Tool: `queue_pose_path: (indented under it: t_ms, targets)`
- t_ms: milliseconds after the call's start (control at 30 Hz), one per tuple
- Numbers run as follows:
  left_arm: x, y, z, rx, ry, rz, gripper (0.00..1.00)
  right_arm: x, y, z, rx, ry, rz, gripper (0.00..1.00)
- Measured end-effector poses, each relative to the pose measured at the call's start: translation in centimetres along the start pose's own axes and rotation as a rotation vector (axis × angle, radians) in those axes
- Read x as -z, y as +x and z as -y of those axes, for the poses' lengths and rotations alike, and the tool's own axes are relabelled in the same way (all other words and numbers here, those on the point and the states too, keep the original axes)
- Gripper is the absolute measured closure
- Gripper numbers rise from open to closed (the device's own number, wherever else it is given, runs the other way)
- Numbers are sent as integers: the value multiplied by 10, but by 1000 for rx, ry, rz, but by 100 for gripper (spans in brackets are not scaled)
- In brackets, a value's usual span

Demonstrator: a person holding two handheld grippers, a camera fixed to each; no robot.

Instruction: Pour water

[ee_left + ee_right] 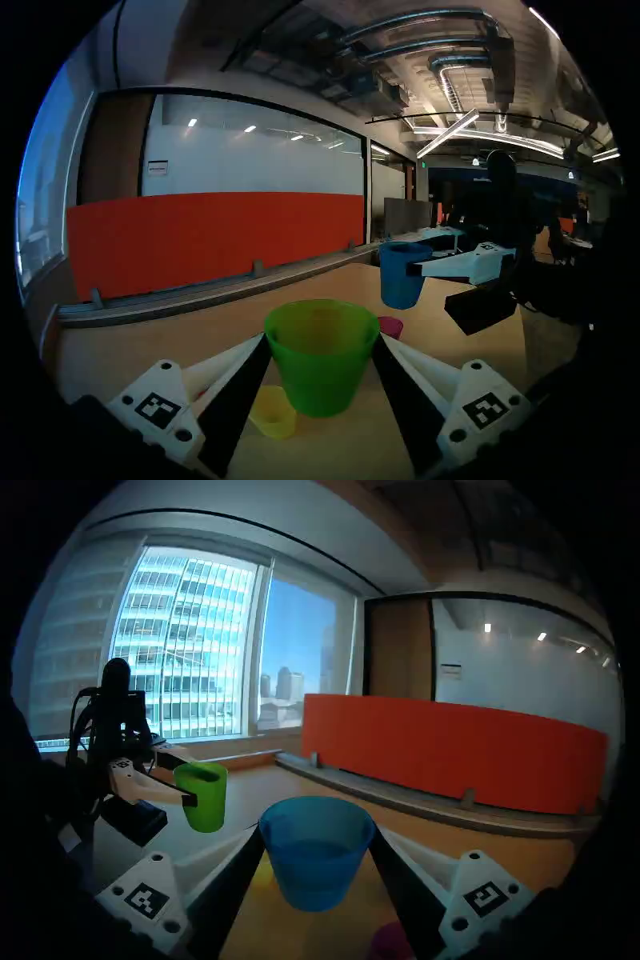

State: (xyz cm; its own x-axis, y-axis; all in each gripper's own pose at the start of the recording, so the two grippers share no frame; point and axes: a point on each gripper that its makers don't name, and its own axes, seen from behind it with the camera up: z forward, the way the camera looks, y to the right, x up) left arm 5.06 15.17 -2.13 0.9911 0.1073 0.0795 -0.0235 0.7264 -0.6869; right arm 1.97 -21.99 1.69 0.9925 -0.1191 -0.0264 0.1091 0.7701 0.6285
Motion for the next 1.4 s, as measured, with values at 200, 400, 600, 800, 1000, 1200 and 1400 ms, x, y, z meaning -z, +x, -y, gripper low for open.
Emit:
queue_pose_path:
  t_ms: [200,400,600,800,1000,1200,1400]
  targets:
    - [-2,0,-6,-4,-13,-6,14,3,4,-1,7,4,-3,8]
    - [-6,-3,-11,-2,-24,-4,14,5,10,-1,24,16,-2,8]
    - [-11,-6,-20,9,-49,-7,14,6,15,4,70,34,5,8]
    - [-14,-9,-26,13,-62,-7,14,4,22,4,144,34,8,8]
    - [-16,-11,-29,19,-72,-8,14,0,34,5,224,43,7,8]
    - [-18,-12,-31,24,-79,-8,14,-3,43,6,324,46,13,8]
    - [-19,-10,-36,29,-93,-19,14,-8,54,12,399,55,13,8]
